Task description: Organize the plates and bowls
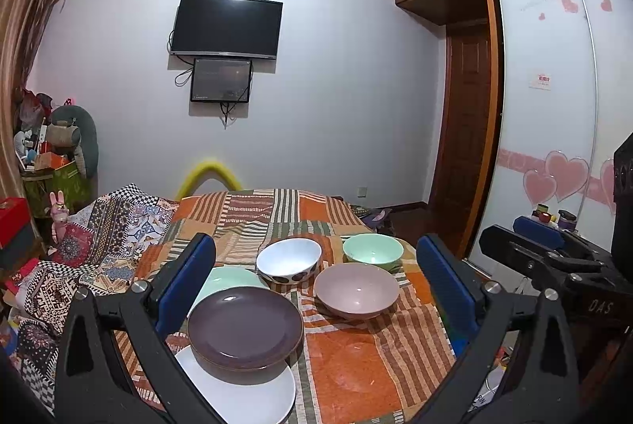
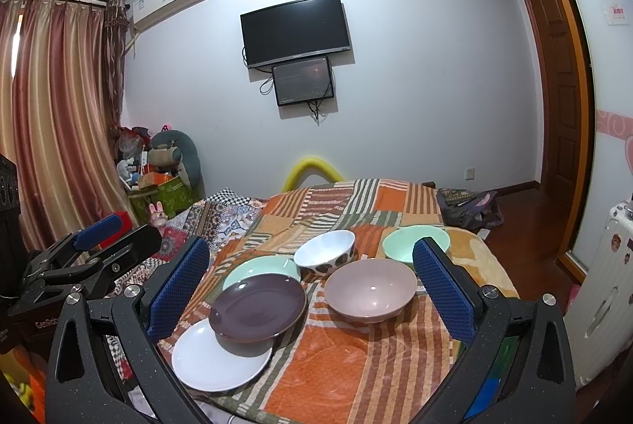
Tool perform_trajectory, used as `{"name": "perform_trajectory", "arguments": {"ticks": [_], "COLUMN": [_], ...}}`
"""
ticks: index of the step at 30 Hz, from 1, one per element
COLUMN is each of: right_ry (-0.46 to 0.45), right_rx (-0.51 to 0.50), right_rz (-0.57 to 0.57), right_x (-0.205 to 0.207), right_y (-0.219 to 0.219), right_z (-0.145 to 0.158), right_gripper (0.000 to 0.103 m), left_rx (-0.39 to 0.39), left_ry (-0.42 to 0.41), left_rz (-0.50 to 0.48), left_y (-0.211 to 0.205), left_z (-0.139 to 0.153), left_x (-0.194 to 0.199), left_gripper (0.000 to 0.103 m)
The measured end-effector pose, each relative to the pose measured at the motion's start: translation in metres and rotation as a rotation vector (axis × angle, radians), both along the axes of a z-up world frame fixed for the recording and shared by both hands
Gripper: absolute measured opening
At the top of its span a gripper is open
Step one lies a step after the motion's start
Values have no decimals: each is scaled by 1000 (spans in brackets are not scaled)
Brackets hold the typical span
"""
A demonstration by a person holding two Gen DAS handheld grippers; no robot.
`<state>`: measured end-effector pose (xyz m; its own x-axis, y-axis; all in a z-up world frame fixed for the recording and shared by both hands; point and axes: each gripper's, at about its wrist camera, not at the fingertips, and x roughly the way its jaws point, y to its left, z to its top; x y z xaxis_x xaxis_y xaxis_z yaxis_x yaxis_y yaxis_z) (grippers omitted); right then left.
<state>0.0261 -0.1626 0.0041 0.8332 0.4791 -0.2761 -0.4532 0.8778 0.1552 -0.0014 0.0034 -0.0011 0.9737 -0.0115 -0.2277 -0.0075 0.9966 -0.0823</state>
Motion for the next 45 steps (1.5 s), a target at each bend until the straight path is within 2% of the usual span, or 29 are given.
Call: {"name": "perform_trajectory", "arguments": {"ticks": [35, 40, 45], "right_ry": [15, 31, 73], "right_rx": [1, 2, -10], "right_rz": [12, 16, 21], "right_x": [3, 10, 24], "right_y": [4, 6, 13], "right_z": [-2, -7, -18], "right_gripper": [103, 103, 103], "left_rx": [-21, -29, -48], "left_ry": [18, 34, 85], "left_rz": [2, -16, -17], "left_y": [6, 10, 21], "left_z": [-3, -8, -20], "left_x": [8, 15, 30], "left_gripper": [103, 103, 103]}}
